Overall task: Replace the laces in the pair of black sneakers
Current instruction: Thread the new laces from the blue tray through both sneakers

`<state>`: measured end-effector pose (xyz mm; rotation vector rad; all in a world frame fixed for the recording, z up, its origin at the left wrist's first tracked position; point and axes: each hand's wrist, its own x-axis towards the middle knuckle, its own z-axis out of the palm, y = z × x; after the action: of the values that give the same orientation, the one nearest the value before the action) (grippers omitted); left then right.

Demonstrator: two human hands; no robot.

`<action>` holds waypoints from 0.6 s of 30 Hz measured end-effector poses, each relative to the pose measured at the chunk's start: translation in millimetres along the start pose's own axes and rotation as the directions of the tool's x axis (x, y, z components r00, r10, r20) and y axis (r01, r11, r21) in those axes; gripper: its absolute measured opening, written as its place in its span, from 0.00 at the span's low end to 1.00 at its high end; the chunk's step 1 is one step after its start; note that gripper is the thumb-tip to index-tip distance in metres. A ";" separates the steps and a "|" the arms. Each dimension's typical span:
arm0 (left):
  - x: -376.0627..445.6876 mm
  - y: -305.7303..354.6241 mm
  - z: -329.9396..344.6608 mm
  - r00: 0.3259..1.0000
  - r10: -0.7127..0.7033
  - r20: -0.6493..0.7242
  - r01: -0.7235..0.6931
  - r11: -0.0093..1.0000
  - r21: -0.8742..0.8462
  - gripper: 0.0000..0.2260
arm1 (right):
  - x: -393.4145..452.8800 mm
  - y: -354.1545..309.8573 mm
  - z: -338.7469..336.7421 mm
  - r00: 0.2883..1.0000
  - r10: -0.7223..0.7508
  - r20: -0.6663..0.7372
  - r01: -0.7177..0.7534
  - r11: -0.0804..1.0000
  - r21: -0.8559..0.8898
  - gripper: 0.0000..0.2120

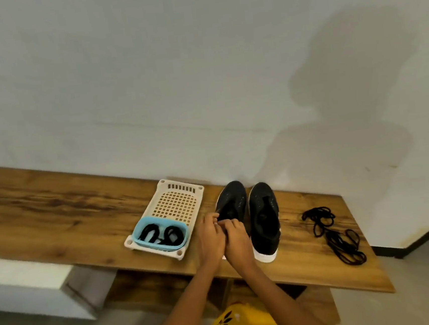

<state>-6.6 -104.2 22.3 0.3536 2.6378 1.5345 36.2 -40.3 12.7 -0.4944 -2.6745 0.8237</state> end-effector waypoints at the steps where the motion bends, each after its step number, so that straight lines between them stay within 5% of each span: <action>1: 1.9 -11.2 -13.7 1.000 -0.012 -0.010 0.013 0.999 0.045 0.10 | 0.0 -9.9 10.2 0.999 -0.017 0.035 0.017 1.000 0.001 0.12; 6: 30.0 -65.3 -69.2 0.995 -0.028 -0.101 0.070 0.891 0.448 0.13 | 15.7 -50.6 52.0 0.981 -0.024 0.191 0.024 1.000 0.002 0.15; 10: 66.6 -100.1 -83.6 0.999 -0.011 0.044 -0.025 0.675 0.738 0.12 | 31.9 -55.0 76.2 0.973 -0.025 0.230 0.018 0.999 0.035 0.15; 14: 90.7 -113.7 -74.8 0.987 -0.020 0.158 -0.120 0.559 0.820 0.10 | 38.7 -42.1 82.6 0.975 -0.024 0.221 -0.003 0.993 0.122 0.15; 18: 93.8 -110.4 -76.2 0.993 -0.072 0.088 -0.022 0.637 0.770 0.09 | 35.8 -23.7 70.5 0.978 -0.007 0.208 -0.042 0.972 0.230 0.13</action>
<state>-128.9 -199.6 -30.0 0.4127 3.0303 0.2413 -28.1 -78.1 -22.8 -0.3942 -2.7090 1.2393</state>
